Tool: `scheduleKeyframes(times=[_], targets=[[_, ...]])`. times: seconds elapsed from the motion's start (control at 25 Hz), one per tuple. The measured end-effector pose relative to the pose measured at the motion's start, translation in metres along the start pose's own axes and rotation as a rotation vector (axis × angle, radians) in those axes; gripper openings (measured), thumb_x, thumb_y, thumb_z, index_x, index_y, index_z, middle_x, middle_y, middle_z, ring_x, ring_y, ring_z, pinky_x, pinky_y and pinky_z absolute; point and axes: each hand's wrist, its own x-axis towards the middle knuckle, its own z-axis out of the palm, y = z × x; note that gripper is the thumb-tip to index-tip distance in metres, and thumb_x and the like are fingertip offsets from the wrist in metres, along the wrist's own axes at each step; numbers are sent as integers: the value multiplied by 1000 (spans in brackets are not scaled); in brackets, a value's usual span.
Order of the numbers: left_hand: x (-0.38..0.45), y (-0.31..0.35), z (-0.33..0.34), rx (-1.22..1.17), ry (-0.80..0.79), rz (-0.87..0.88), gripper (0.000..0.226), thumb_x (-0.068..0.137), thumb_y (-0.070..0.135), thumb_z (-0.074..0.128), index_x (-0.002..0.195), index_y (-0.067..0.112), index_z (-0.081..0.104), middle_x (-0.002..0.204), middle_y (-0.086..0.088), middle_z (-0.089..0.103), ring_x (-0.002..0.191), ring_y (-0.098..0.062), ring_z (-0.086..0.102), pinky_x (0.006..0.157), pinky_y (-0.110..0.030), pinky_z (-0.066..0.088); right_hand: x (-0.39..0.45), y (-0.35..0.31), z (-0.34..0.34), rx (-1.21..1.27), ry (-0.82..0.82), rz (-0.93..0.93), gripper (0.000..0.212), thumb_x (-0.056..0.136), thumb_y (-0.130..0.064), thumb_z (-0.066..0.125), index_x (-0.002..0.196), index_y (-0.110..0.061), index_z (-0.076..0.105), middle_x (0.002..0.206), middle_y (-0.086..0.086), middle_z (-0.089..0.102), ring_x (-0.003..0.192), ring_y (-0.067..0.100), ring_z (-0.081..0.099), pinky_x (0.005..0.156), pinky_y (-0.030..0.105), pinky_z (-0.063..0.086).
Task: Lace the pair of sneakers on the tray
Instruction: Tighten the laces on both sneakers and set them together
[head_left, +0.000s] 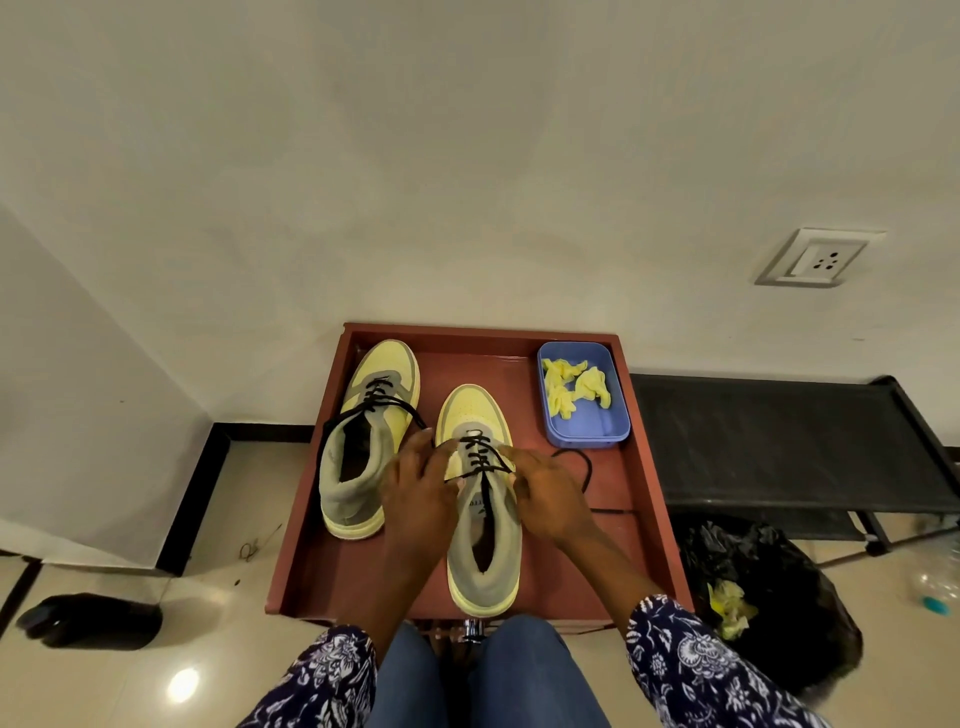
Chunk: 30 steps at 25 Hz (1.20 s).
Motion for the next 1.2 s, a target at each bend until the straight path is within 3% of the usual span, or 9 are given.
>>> scheduleKeyframes(times=[0.08,0.16,0.4,0.76,1.04,1.2], targets=[[3,6,-6,118,-241,32,30,90,21,51,118,27,59,124,4,57,123,-19,45,106,-48,22,4,-3,0,-41,6,-31,42,84,-19,39,122,-22,56,120,5,62,110,30,54,91,40,47],[11,9,-7,172,-375,4,27,94,25,43,114,30,60,114,8,63,117,-13,50,106,-46,18,7,-4,-1,-72,15,-35,31,89,-18,44,115,-20,59,116,5,63,108,30,54,89,39,47],[30,11,-11,254,-386,39,22,92,21,43,103,26,62,101,3,68,104,-17,57,99,-38,24,9,-8,-8,-221,10,-44,27,91,-23,47,115,-19,57,119,3,58,112,30,49,93,39,41],[22,8,-7,207,-299,-36,21,91,21,47,105,20,61,103,0,67,106,-20,56,96,-37,29,9,-5,-9,-233,23,52,25,88,-31,49,109,-29,61,115,-5,60,111,25,52,98,40,31],[20,-6,4,70,-299,-19,15,89,18,51,94,8,62,92,-11,68,90,-30,62,77,-36,45,10,-2,-2,-131,-1,100,19,88,-27,49,101,-26,63,111,-1,63,105,28,58,94,39,39],[20,-14,3,15,-404,96,30,89,27,41,89,1,57,90,-17,63,84,-34,59,71,-37,44,13,4,-1,-40,-105,46,21,92,-21,44,102,-15,60,112,8,61,103,32,56,87,40,44]])
